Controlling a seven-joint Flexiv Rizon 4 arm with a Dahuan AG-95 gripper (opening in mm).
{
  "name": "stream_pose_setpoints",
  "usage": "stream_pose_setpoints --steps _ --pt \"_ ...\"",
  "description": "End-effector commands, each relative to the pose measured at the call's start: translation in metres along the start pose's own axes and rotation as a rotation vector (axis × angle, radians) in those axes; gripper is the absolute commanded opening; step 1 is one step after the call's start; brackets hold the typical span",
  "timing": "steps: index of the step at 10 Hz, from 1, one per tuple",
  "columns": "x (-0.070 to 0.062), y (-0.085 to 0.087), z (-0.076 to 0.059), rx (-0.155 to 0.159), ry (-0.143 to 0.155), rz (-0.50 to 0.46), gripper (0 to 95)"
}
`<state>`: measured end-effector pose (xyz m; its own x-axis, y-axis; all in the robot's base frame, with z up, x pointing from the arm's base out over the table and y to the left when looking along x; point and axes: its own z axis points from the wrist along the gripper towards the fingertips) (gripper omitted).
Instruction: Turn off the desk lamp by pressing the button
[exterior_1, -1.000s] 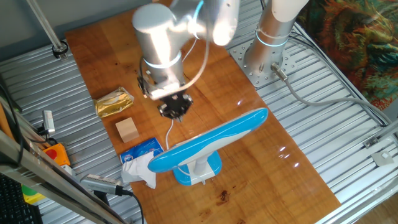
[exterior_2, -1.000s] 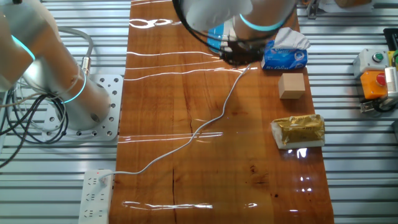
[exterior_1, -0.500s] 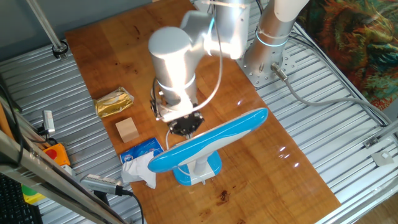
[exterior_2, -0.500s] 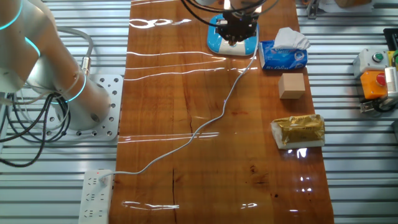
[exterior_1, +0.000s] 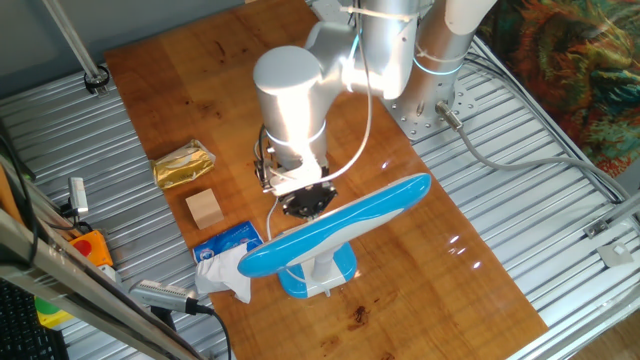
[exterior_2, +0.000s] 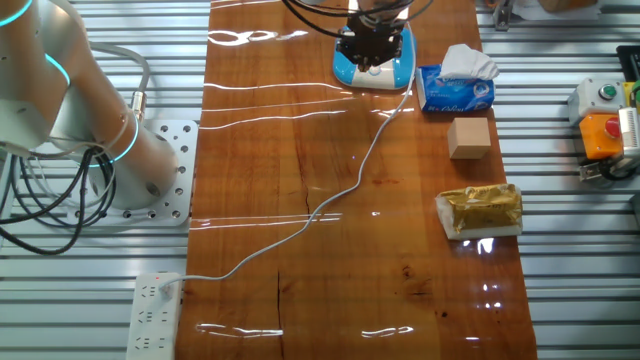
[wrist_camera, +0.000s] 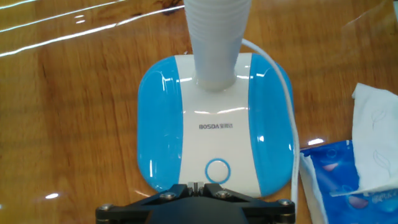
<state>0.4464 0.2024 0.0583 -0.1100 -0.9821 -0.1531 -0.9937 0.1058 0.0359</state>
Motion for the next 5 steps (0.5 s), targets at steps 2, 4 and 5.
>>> stream_pose_setpoints --steps 2,4,5 --pt "-0.0054 -0.0024 0.0044 0.005 0.002 0.012 0.0" --pt "-0.0083 -0.0034 0.0065 0.009 0.002 0.015 0.0" --pt "-0.0083 -0.0034 0.0066 0.012 0.006 0.018 0.0"
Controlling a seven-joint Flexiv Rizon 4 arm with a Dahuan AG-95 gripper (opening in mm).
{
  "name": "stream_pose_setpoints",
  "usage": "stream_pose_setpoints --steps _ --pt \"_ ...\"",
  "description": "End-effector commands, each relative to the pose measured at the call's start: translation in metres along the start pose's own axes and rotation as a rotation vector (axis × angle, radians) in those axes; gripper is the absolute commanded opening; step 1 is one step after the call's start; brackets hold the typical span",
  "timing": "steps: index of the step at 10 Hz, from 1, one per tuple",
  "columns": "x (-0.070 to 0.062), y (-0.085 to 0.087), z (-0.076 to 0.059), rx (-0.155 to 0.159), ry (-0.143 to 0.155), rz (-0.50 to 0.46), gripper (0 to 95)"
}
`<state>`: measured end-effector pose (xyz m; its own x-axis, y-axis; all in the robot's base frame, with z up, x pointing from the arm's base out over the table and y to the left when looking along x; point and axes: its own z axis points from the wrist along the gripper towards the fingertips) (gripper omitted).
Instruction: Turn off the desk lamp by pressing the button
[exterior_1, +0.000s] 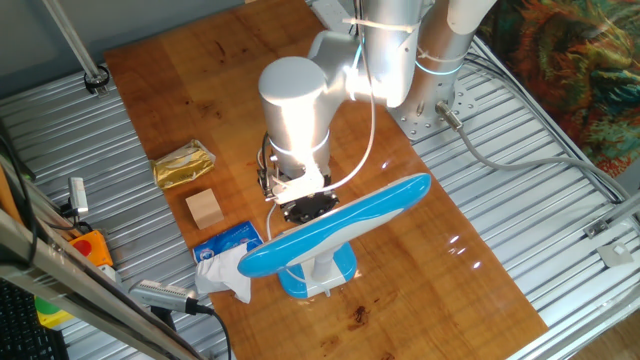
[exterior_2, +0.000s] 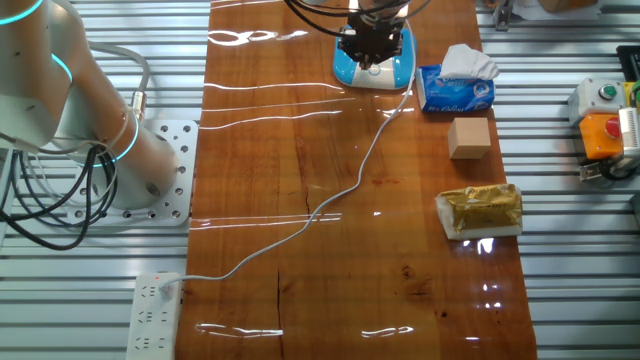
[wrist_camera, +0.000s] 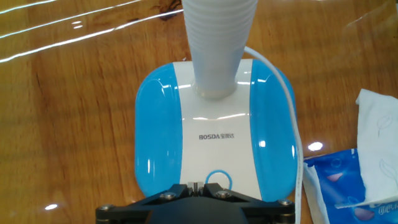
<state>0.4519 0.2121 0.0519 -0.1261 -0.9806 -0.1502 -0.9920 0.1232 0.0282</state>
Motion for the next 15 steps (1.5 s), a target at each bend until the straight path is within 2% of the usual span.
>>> stream_pose_setpoints --steps 1,11,15 --pt "0.001 0.001 -0.001 0.005 0.005 0.004 0.0" --pt "0.0 -0.004 0.01 0.035 -0.001 0.019 0.0" --pt "-0.001 -0.014 0.01 0.033 0.0 0.009 0.0"
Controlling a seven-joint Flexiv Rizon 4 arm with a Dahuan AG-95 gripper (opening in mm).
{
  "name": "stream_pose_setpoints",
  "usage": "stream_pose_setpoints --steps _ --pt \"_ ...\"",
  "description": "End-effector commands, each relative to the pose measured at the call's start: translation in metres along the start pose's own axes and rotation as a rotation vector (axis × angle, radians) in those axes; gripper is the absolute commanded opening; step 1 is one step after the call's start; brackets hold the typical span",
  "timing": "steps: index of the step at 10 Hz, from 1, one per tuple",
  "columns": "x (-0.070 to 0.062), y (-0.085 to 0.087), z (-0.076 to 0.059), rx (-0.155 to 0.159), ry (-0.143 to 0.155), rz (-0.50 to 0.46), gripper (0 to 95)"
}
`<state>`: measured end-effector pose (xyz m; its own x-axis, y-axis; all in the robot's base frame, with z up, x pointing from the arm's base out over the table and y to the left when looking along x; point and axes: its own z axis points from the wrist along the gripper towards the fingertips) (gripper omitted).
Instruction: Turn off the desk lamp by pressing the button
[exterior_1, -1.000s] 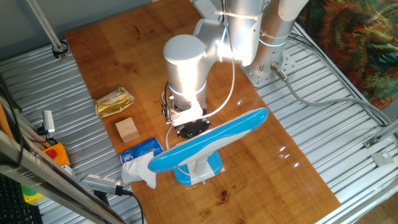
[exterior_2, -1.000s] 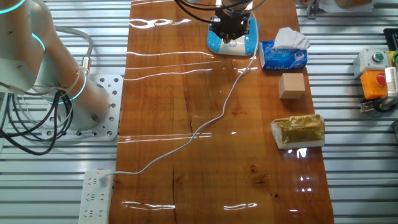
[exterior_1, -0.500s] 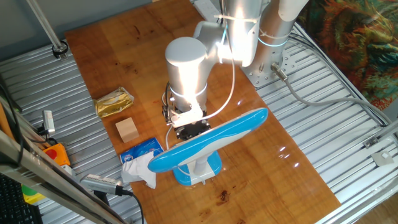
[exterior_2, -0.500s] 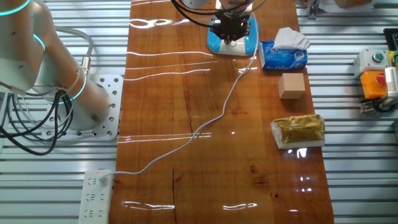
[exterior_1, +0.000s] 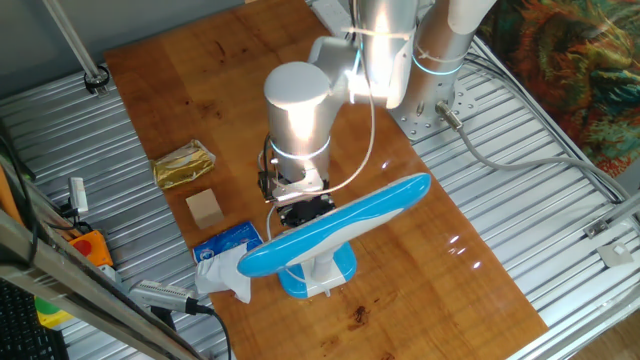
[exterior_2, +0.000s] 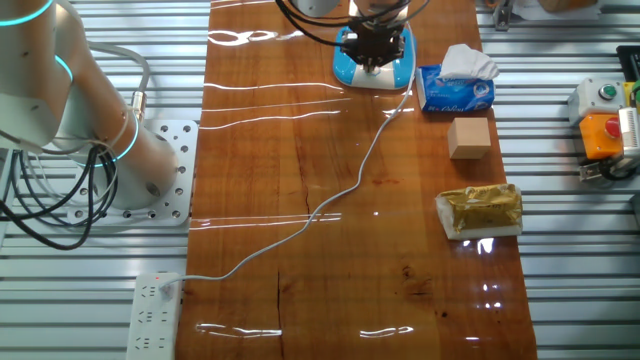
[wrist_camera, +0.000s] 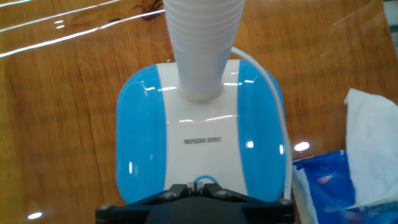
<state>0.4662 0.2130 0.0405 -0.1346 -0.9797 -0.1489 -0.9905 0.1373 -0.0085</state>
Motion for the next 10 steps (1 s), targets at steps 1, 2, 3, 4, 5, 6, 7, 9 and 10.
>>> stream_pose_setpoints --steps 1,2,3,4,5,6,7,9,10 --pt "0.0 0.0 -0.002 -0.006 -0.003 0.002 0.0" --pt "0.0 -0.001 -0.002 -0.006 -0.003 0.002 0.0" --pt "0.0 -0.001 -0.002 -0.007 -0.004 -0.001 0.0" --pt "0.0 -0.001 -0.002 -0.006 -0.004 -0.003 0.0" --pt "0.0 -0.001 -0.001 -0.004 -0.001 -0.002 0.0" --pt "0.0 -0.002 -0.001 0.0 -0.002 0.002 0.0" --pt "0.0 -0.003 0.0 0.001 -0.002 0.002 0.0" --pt "0.001 -0.005 0.007 0.007 -0.002 -0.009 0.0" --pt "0.001 -0.005 0.008 0.008 -0.003 -0.009 0.0"
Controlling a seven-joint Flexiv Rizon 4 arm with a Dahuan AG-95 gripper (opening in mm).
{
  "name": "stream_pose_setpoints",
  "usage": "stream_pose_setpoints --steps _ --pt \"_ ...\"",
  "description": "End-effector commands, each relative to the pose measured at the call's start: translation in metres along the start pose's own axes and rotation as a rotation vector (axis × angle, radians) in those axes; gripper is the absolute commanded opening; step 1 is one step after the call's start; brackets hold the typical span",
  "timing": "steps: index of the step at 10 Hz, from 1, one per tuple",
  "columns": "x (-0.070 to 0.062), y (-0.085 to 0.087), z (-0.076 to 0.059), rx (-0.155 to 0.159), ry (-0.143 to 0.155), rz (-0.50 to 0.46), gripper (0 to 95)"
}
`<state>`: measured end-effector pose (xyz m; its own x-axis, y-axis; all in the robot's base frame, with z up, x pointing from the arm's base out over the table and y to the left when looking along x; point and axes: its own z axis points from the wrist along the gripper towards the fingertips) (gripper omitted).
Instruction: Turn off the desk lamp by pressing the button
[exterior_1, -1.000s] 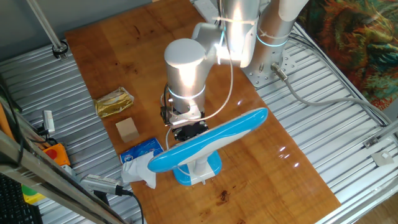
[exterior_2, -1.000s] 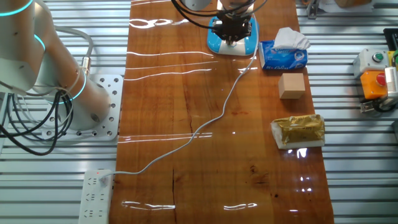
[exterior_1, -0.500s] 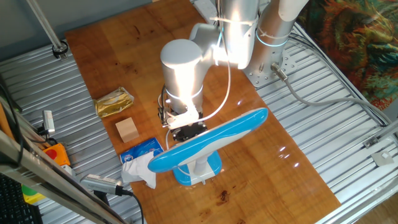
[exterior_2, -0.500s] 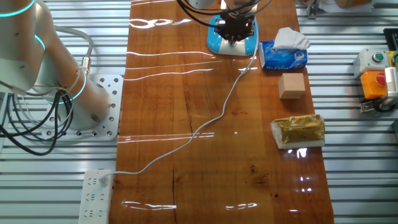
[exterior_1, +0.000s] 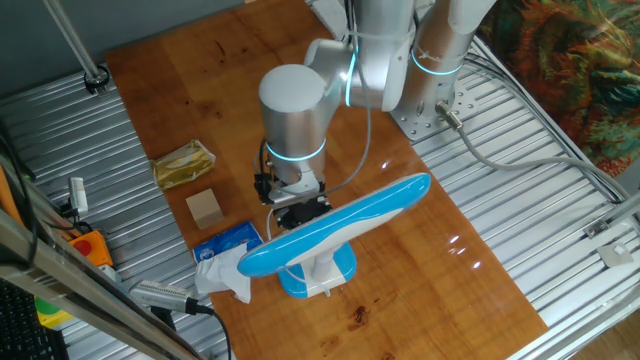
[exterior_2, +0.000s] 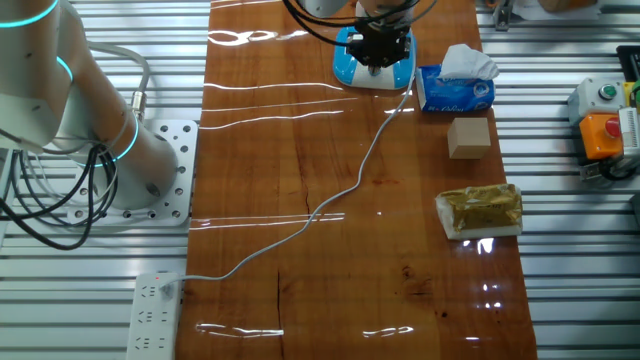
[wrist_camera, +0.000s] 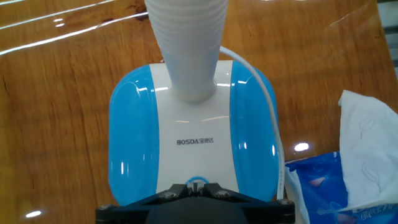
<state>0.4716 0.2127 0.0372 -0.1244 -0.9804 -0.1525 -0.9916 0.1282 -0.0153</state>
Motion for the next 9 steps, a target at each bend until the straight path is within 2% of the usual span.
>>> stream_pose_setpoints --steps 1,2,3,4,7,8,9 --pt "0.0 0.001 -0.002 -0.015 -0.004 0.004 0.0" --pt "-0.001 0.001 -0.01 -0.017 -0.003 0.005 0.0" --pt "-0.008 0.001 -0.031 -0.033 0.013 0.005 0.0" --pt "-0.009 0.001 -0.04 -0.04 0.021 0.002 0.0" --pt "-0.004 -0.001 -0.049 -0.049 0.028 0.019 0.0" --pt "-0.001 -0.003 -0.052 -0.042 0.062 0.063 0.0" --pt "0.004 -0.004 -0.056 -0.037 0.083 0.105 0.0"
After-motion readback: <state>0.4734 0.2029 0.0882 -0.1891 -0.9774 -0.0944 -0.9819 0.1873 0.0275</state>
